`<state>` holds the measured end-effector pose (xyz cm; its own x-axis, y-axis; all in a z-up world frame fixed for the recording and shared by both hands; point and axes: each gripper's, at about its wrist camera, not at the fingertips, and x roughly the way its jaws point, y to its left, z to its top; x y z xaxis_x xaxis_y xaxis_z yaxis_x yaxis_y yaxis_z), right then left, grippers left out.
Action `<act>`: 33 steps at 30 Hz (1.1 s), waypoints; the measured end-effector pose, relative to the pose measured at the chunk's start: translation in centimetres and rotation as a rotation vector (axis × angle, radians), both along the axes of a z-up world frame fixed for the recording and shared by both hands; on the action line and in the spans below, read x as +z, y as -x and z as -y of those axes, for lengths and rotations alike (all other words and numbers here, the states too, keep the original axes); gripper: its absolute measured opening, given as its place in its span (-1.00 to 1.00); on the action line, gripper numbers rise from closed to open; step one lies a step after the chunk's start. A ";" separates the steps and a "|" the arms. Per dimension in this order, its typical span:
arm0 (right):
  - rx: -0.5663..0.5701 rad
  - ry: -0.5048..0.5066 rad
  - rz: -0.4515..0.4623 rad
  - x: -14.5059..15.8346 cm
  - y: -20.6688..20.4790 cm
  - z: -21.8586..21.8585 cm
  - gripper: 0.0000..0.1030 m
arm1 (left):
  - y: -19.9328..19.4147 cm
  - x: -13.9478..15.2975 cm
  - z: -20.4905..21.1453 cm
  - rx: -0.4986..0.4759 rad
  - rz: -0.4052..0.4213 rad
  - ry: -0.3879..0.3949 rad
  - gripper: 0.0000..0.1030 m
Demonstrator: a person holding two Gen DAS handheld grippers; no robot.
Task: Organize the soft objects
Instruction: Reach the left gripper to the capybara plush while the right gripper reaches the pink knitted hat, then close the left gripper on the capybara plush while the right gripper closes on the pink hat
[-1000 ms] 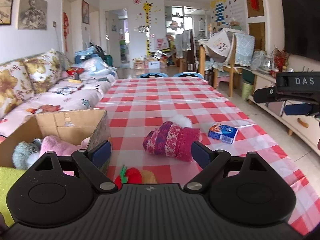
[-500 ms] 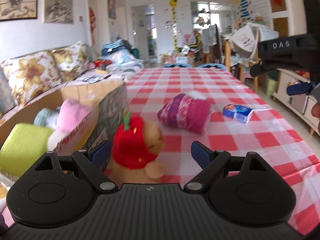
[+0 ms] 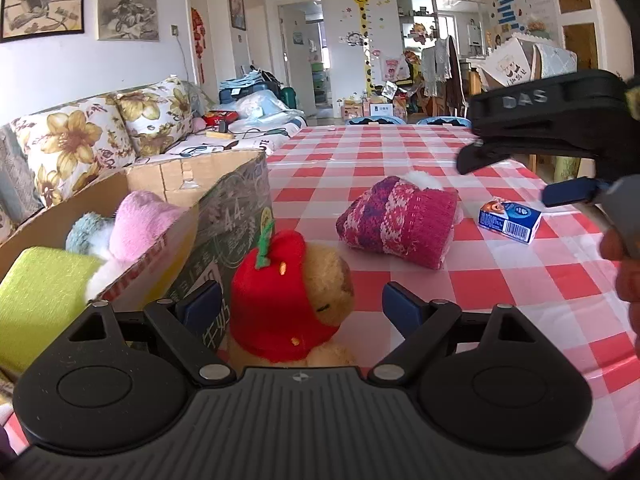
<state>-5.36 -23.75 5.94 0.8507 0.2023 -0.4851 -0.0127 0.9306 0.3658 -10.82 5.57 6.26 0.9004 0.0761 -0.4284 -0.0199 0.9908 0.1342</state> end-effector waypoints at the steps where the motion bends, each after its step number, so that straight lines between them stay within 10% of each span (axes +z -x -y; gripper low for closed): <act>1: 0.011 -0.011 -0.005 -0.2 -0.5 0.0 0.83 | -0.2 -0.1 -0.1 -0.002 -0.007 0.000 1.00; 21: 0.153 0.074 -0.003 -3.0 -6.8 -3.7 0.97 | -1.0 -1.2 0.1 -0.070 -0.033 -0.080 1.00; 33: 0.182 0.074 -0.014 -3.4 -7.0 -3.9 0.42 | -1.5 -0.7 -0.6 -0.055 -0.027 -0.074 0.44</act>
<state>1.67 -19.86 2.53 0.7965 0.3156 -0.5157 -0.1791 0.9378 0.2974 -9.35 6.14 5.52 0.8924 0.0590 -0.4473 0.0392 0.9775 0.2071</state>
